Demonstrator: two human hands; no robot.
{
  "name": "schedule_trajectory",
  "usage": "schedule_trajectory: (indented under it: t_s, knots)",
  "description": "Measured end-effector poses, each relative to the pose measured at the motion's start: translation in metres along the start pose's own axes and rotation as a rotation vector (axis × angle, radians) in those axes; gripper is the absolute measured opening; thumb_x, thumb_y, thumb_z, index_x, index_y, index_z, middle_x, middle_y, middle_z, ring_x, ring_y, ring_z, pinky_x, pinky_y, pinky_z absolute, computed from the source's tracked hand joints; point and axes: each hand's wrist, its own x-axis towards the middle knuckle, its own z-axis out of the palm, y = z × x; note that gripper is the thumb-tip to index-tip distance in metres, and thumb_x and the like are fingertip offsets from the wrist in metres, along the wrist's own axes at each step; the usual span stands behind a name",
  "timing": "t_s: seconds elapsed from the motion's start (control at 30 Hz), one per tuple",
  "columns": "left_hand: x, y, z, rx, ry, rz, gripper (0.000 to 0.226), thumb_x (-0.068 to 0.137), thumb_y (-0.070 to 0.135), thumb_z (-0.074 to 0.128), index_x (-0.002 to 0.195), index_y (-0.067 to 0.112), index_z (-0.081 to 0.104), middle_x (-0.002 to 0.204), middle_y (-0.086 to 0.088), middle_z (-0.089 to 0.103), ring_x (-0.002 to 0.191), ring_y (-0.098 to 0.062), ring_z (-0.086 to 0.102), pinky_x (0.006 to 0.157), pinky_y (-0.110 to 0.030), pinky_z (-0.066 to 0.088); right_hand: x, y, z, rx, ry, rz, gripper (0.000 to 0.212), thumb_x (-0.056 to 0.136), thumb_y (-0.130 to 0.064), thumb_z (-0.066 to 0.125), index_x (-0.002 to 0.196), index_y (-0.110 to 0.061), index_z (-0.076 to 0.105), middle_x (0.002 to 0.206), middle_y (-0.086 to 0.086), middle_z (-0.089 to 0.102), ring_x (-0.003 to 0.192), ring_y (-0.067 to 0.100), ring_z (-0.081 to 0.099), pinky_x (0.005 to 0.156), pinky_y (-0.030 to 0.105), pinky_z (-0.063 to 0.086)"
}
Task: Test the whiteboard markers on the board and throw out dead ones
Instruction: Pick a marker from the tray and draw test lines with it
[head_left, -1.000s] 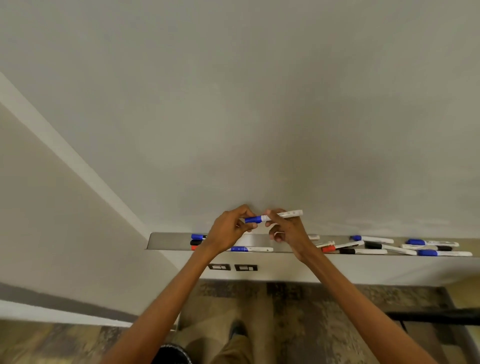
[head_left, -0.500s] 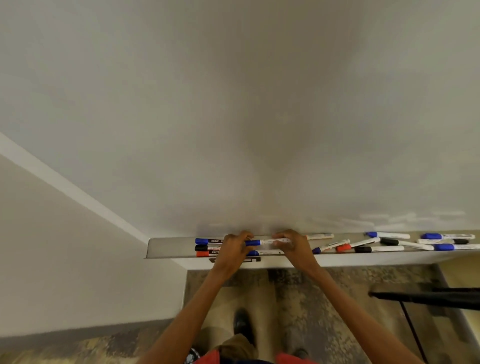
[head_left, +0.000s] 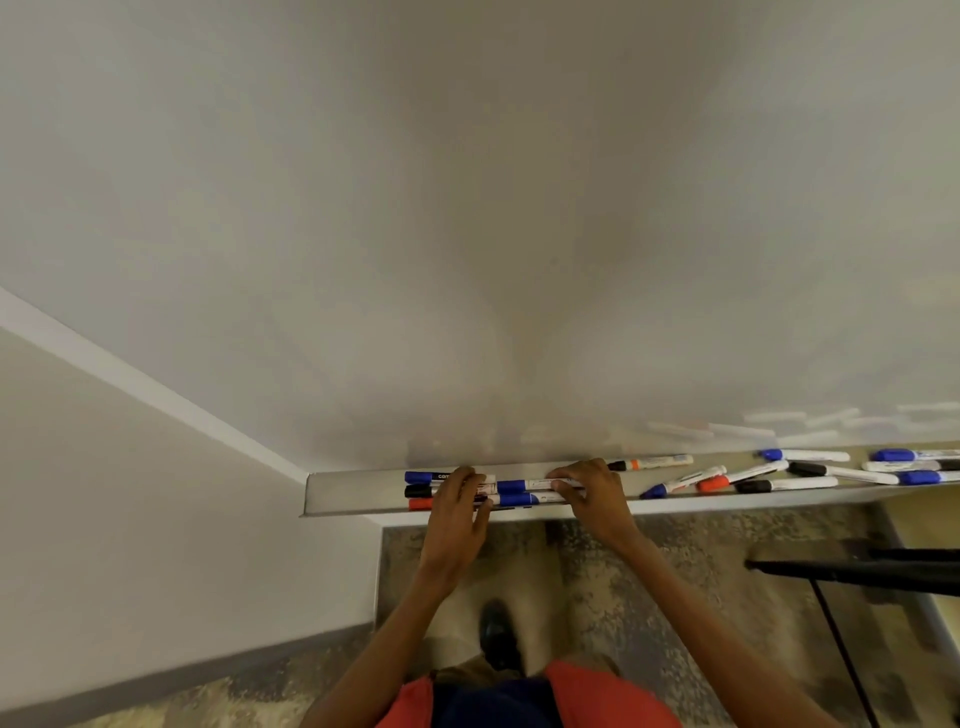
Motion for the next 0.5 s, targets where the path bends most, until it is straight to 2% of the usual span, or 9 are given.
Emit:
schedule_trajectory:
  t_s: [0.2, 0.33, 0.4, 0.5]
  knots:
    - [0.0, 0.004, 0.007, -0.007, 0.069, 0.008, 0.039, 0.099, 0.02, 0.058, 0.137, 0.011, 0.053, 0.146, -0.01, 0.048, 0.137, -0.026, 0.044, 0.116, -0.045, 0.036, -0.003, -0.001, 0.002, -0.062, -0.003, -0.036, 0.022, 0.098, -0.027, 0.057, 0.114, -0.027, 0.072, 0.112, -0.005, 0.068, 0.112, 0.016, 0.051, 0.093, 0.028, 0.031]
    - [0.003, 0.011, 0.011, -0.002, 0.1, 0.042, 0.037, 0.1, 0.018, 0.057, 0.136, 0.012, 0.055, 0.144, -0.01, 0.05, 0.136, -0.027, 0.043, 0.116, -0.041, 0.033, -0.01, -0.001, -0.002, -0.061, 0.014, -0.056, 0.026, 0.099, -0.026, 0.057, 0.123, -0.025, 0.067, 0.123, -0.002, 0.065, 0.12, 0.019, 0.05, 0.1, 0.032, 0.032]
    - [0.004, 0.016, 0.013, 0.016, 0.124, 0.072, 0.034, 0.099, 0.015, 0.057, 0.133, 0.011, 0.058, 0.142, -0.011, 0.052, 0.134, -0.029, 0.045, 0.116, -0.046, 0.036, -0.012, 0.0, -0.008, -0.025, 0.063, -0.034, 0.026, 0.098, -0.021, 0.059, 0.123, -0.023, 0.066, 0.125, 0.0, 0.064, 0.121, 0.019, 0.051, 0.103, 0.034, 0.033]
    - [0.008, 0.028, 0.017, 0.084, 0.15, 0.143, 0.032, 0.092, 0.005, 0.062, 0.125, 0.008, 0.063, 0.133, -0.014, 0.059, 0.127, -0.032, 0.053, 0.111, -0.054, 0.039, -0.013, 0.006, -0.023, -0.044, 0.138, -0.028, 0.023, 0.097, -0.017, 0.057, 0.116, -0.022, 0.069, 0.117, -0.002, 0.068, 0.114, 0.019, 0.055, 0.097, 0.032, 0.035]
